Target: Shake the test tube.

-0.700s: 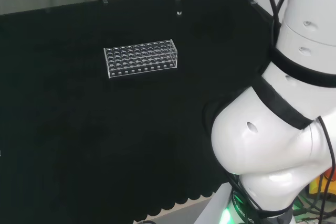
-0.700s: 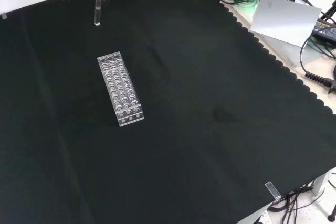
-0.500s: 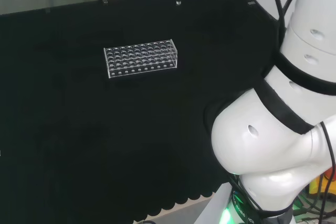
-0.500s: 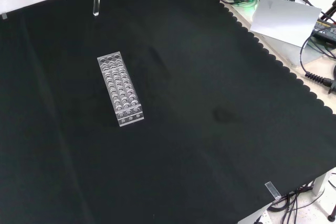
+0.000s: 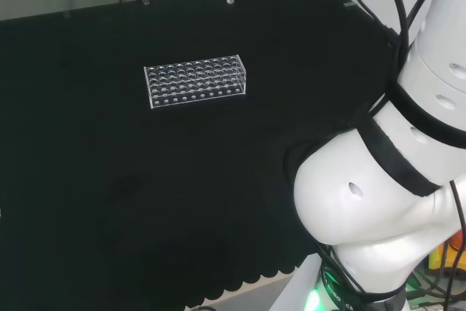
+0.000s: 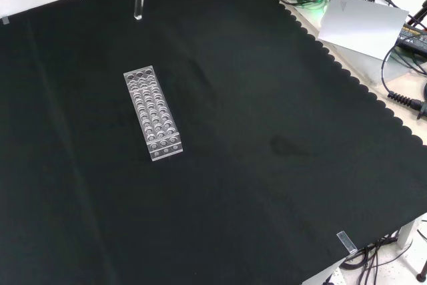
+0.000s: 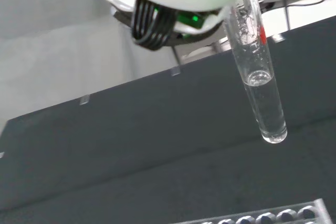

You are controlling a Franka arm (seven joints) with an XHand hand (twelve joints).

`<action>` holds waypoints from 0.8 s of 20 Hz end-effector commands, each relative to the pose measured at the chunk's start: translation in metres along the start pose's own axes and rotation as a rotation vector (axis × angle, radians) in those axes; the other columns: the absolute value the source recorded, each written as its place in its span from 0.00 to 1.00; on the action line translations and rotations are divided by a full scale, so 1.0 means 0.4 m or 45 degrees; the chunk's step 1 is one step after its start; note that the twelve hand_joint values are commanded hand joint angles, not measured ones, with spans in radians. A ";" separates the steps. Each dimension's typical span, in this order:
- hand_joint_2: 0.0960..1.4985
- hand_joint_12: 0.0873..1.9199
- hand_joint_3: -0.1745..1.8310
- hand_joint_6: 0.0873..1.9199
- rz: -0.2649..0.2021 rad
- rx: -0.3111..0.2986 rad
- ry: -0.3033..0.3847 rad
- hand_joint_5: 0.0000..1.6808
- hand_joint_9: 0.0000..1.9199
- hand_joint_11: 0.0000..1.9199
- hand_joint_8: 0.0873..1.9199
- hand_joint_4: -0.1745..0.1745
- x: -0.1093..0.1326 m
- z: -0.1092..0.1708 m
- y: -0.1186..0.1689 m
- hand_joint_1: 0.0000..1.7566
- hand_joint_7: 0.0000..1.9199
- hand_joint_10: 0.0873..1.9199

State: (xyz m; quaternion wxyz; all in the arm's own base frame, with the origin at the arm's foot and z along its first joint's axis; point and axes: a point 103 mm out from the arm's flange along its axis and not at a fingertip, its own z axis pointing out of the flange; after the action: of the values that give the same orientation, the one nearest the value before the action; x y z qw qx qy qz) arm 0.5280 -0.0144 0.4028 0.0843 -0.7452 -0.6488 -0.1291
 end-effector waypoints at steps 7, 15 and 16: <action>0.38 0.47 0.38 0.08 -0.236 0.139 0.169 0.88 0.91 0.66 0.13 0.00 0.264 0.079 -0.057 0.70 0.96 0.08; 0.38 0.47 0.39 0.08 -0.224 0.162 0.174 0.88 0.91 0.66 0.13 0.00 0.248 0.094 -0.076 0.70 0.96 0.08; 0.38 0.47 0.39 0.08 -0.199 0.158 0.163 0.88 0.91 0.66 0.13 0.00 0.224 0.094 -0.076 0.70 0.96 0.08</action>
State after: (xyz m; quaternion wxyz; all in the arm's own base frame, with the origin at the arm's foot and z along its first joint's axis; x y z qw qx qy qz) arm 0.5162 0.1078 0.4010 0.1648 -0.6562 -0.7209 -0.1501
